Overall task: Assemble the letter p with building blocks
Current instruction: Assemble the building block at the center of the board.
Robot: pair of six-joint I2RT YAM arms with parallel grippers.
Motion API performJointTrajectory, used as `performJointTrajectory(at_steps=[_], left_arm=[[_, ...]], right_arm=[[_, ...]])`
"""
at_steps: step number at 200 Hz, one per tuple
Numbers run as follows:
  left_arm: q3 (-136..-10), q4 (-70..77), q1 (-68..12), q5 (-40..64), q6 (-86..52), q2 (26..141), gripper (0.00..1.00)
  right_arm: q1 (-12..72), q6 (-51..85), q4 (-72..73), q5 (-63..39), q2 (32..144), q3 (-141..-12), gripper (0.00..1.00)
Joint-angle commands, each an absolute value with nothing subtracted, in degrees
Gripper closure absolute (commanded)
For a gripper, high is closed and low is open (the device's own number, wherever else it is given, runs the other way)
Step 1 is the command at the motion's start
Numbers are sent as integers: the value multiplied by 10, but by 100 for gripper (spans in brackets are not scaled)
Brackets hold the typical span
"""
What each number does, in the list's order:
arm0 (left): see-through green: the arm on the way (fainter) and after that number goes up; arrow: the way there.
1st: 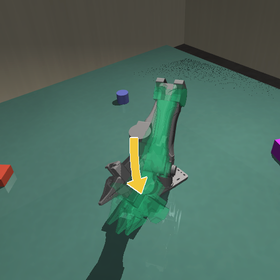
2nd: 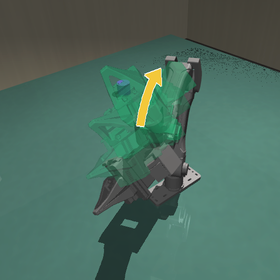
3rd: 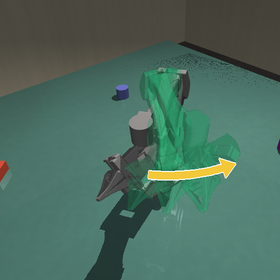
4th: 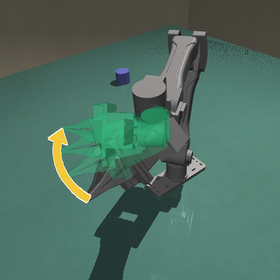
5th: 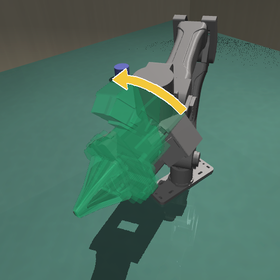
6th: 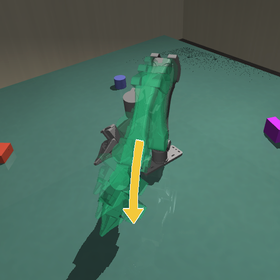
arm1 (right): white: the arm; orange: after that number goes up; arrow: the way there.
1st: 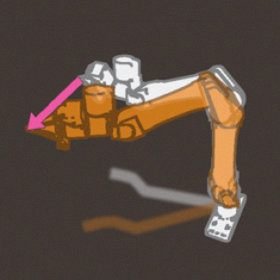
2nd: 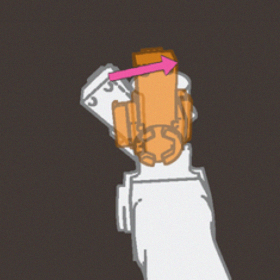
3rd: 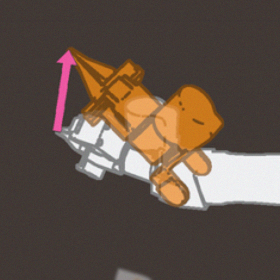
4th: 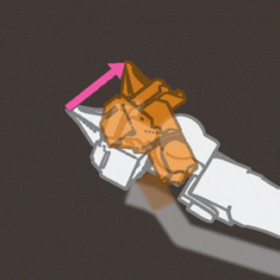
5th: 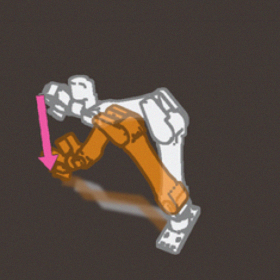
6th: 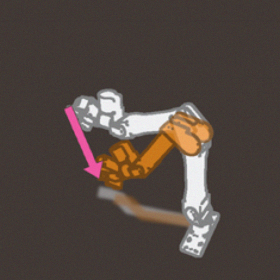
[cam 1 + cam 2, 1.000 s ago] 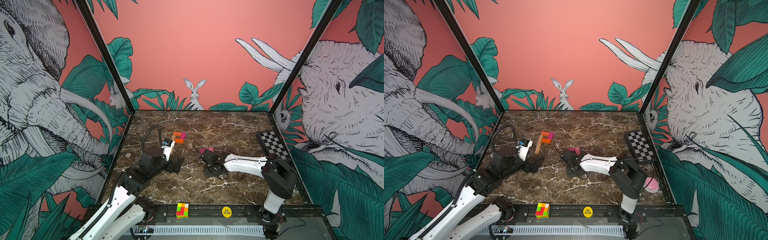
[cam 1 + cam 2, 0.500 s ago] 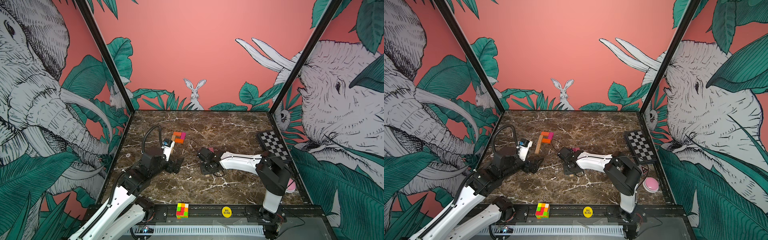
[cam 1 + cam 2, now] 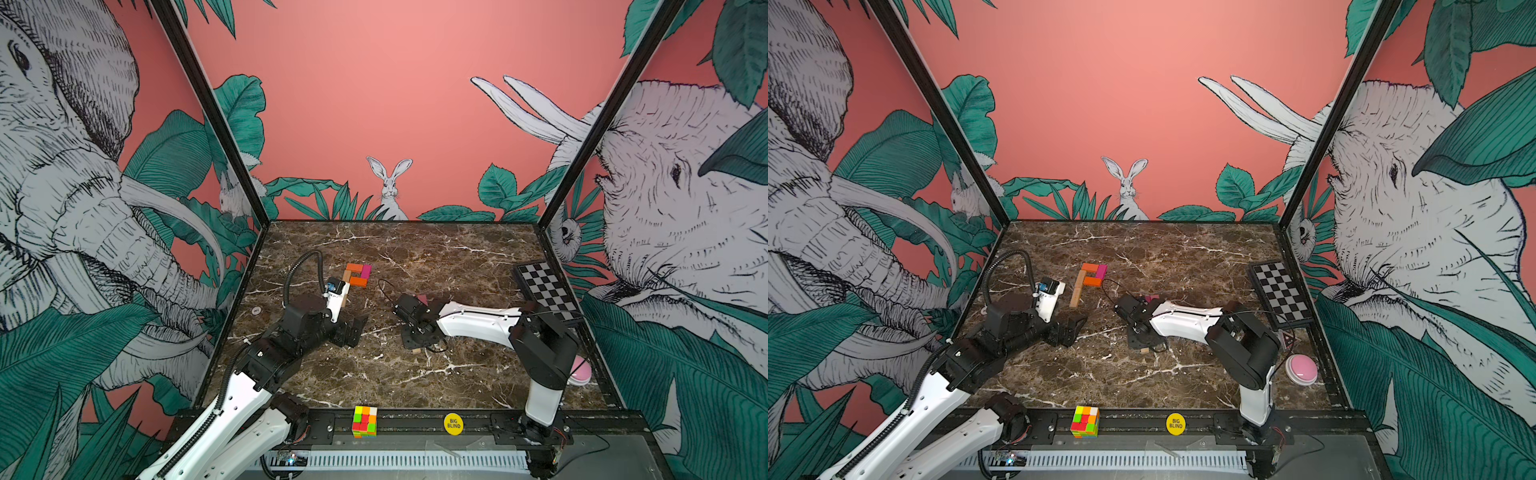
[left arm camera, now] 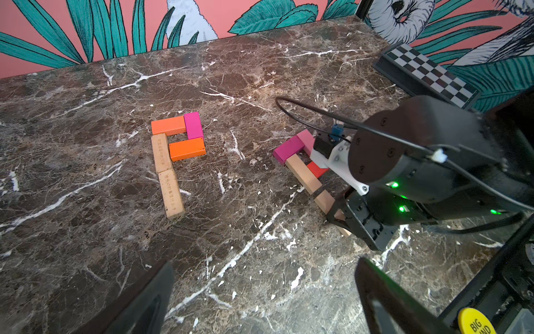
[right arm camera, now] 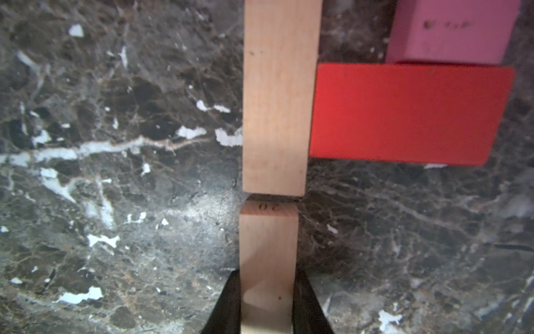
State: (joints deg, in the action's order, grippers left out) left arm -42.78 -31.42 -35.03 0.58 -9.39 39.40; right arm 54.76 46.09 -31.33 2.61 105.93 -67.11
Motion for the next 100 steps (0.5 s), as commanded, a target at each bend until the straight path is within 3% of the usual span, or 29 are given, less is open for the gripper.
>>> performJointTrajectory(at_steps=[1, 52, 100], left_arm=[[-422, -319, -347, 11, -91, 389, 0], [-422, -317, -347, 15, -91, 393, 1], [-421, -317, -347, 15, -90, 393, 0]], right_arm=[[551, 459, -328, 37, 1070, -679, 86], [550, 456, -331, 38, 1076, -686, 84], [547, 451, -336, 36, 1076, -692, 76]])
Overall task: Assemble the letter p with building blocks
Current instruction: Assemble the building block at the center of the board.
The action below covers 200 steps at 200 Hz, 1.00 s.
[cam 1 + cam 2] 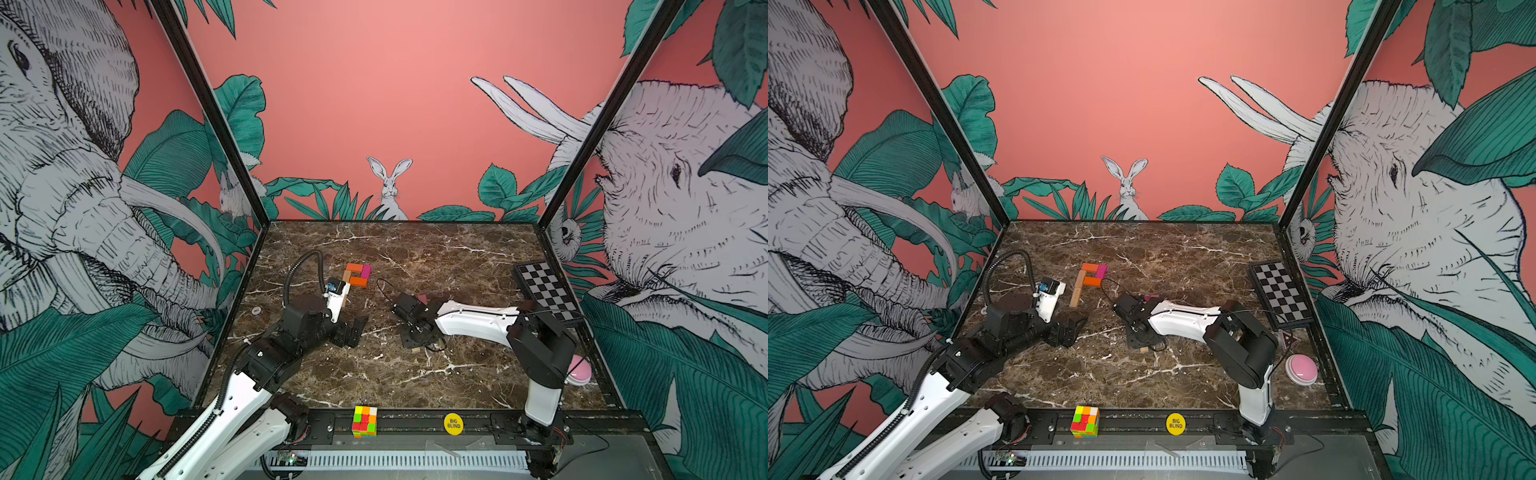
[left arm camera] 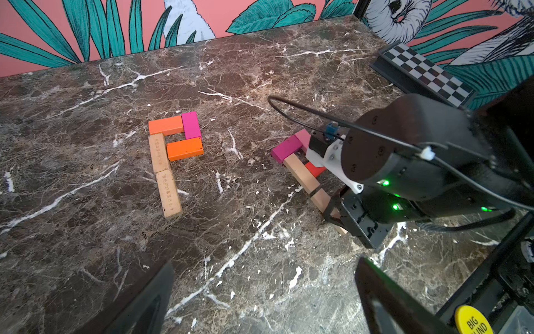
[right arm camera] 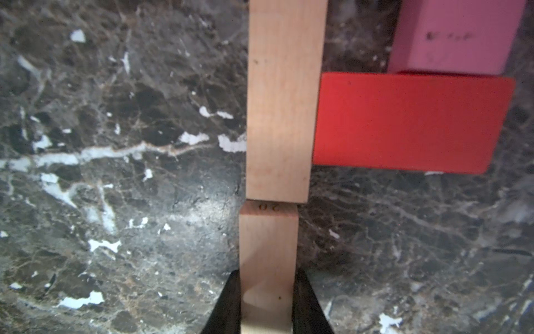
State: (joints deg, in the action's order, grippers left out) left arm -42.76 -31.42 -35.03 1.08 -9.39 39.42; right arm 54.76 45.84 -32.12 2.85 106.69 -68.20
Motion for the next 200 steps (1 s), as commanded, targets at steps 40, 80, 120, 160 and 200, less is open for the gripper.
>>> performJointTrajectory(at_steps=[40, 80, 120, 160, 200], left_arm=[[-421, -318, -347, 15, -91, 393, 1], [-420, -317, -347, 14, -100, 396, 1], [-414, -322, -347, -5, -135, 397, 0], [-391, -308, -347, 42, -209, 439, 14], [-349, -165, -347, 204, -307, 584, 61]], right_arm=[[547, 449, -331, 33, 1064, -691, 61], [548, 446, -338, 36, 1037, -688, 47], [548, 447, -338, 39, 971, -659, 43], [542, 458, -334, 50, 877, -583, 53], [509, 473, -258, -3, 819, -474, 71]])
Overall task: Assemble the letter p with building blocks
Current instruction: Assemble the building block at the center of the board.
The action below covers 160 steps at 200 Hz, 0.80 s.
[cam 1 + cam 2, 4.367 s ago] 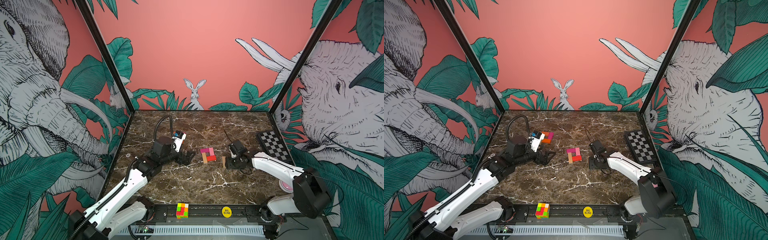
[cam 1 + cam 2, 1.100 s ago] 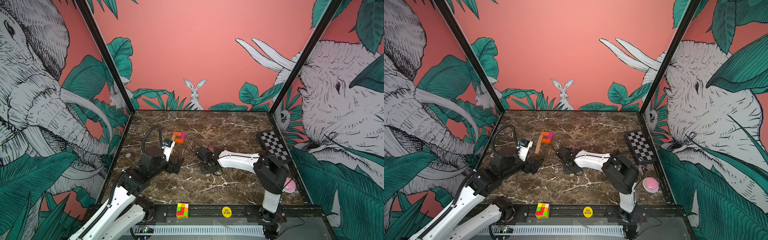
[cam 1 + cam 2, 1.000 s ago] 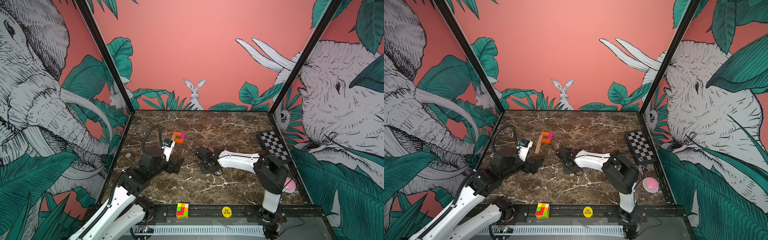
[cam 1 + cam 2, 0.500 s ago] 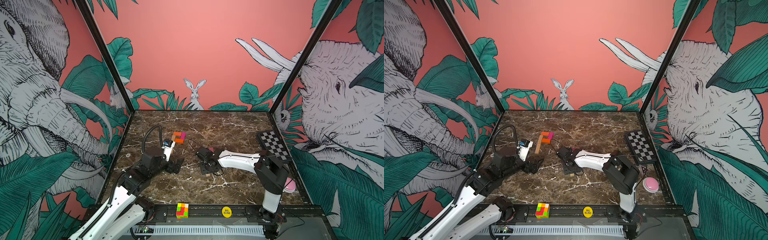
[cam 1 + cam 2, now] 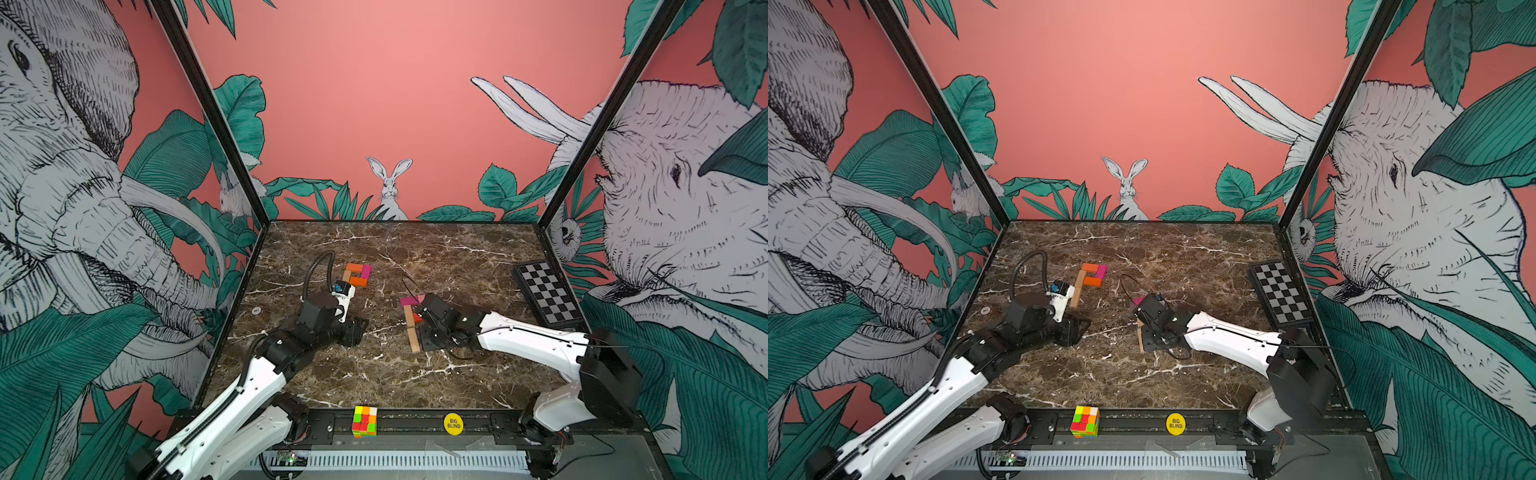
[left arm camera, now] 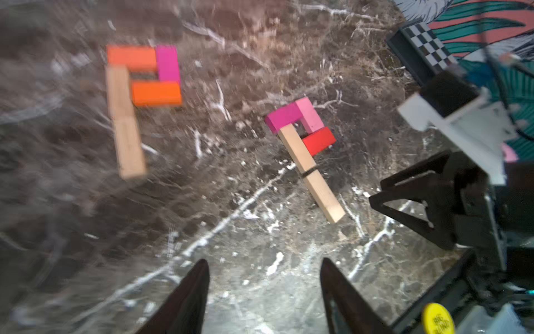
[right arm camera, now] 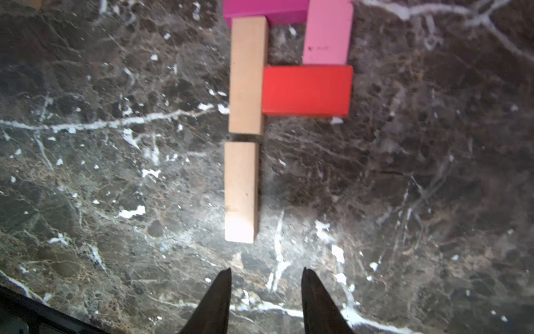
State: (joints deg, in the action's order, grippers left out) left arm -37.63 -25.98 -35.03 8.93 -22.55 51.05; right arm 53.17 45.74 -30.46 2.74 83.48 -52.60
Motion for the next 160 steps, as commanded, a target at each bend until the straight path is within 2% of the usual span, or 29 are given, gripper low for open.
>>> performJointTrajectory(at_steps=[1, 16, 24, 86, 160], left_arm=[[-350, -161, -347, 207, -309, 588, 62], [-353, -121, -349, 235, -332, 653, 77], [-354, -95, -351, 248, -345, 685, 80], [-379, 23, -414, 244, -401, 839, 82], [-393, 67, -438, 232, -418, 913, 81]], right_arm=[[508, 474, -256, -6, 819, -472, 71], [499, 480, -211, -31, 814, -442, 72], [497, 485, -194, -40, 815, -431, 73], [488, 506, -84, -95, 858, -389, 75], [485, 515, -62, -108, 879, -378, 77]])
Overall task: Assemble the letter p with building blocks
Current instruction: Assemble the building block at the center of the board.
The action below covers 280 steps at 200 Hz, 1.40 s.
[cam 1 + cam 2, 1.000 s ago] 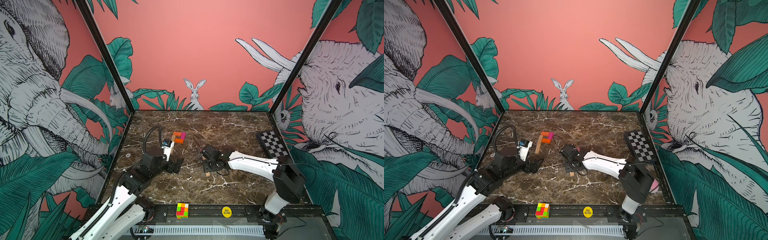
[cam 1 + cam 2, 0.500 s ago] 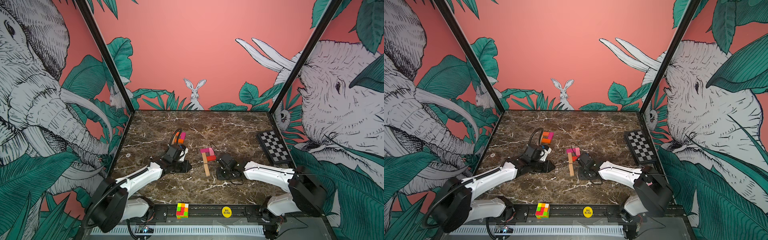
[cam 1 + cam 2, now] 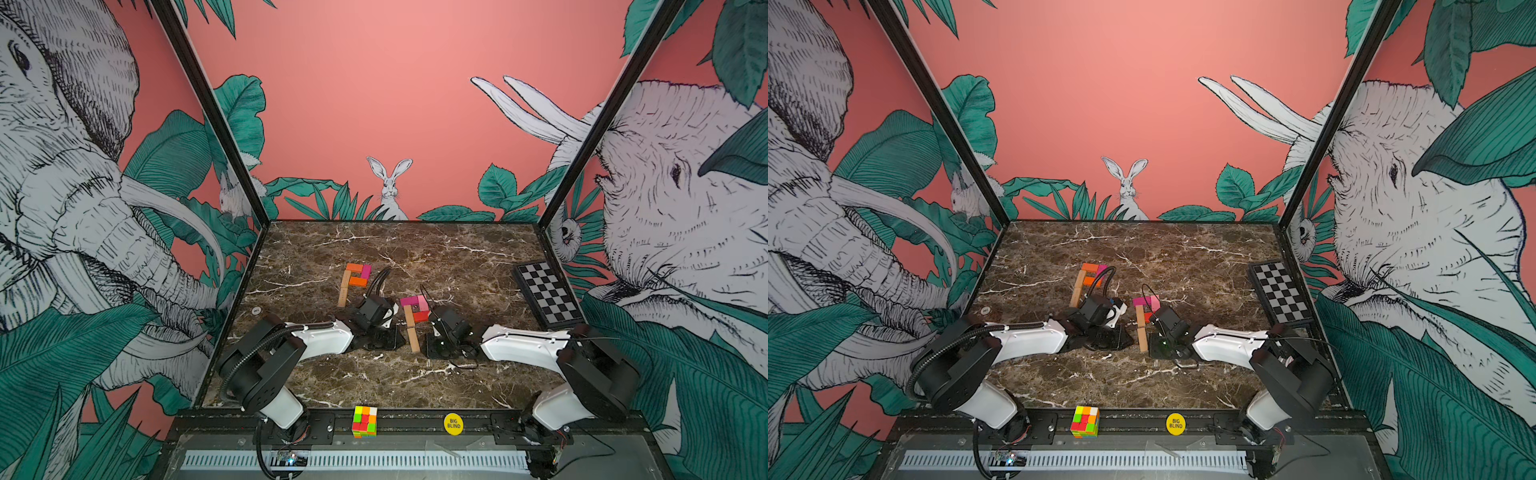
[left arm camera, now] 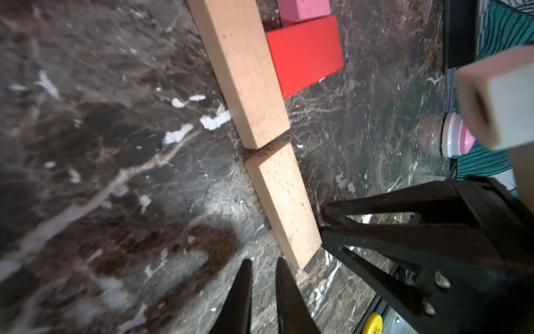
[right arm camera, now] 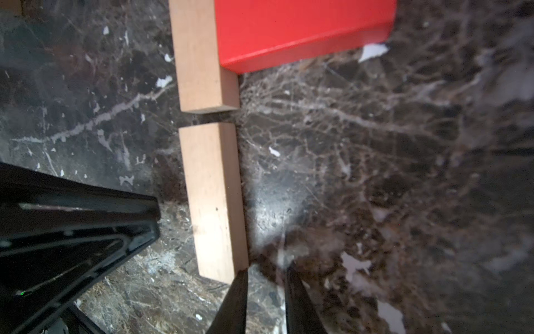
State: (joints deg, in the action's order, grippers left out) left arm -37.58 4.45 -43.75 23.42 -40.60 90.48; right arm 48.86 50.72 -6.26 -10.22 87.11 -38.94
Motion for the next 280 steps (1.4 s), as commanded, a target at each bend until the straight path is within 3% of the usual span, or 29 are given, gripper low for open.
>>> performJointTrajectory(at_steps=[1, 280], left_arm=[[-393, 67, -439, 232, -419, 913, 81], [-390, 86, -440, 237, -421, 955, 80]], right_arm=[[486, 515, -62, -107, 878, -377, 77], [525, 562, -42, -94, 886, -352, 83]])
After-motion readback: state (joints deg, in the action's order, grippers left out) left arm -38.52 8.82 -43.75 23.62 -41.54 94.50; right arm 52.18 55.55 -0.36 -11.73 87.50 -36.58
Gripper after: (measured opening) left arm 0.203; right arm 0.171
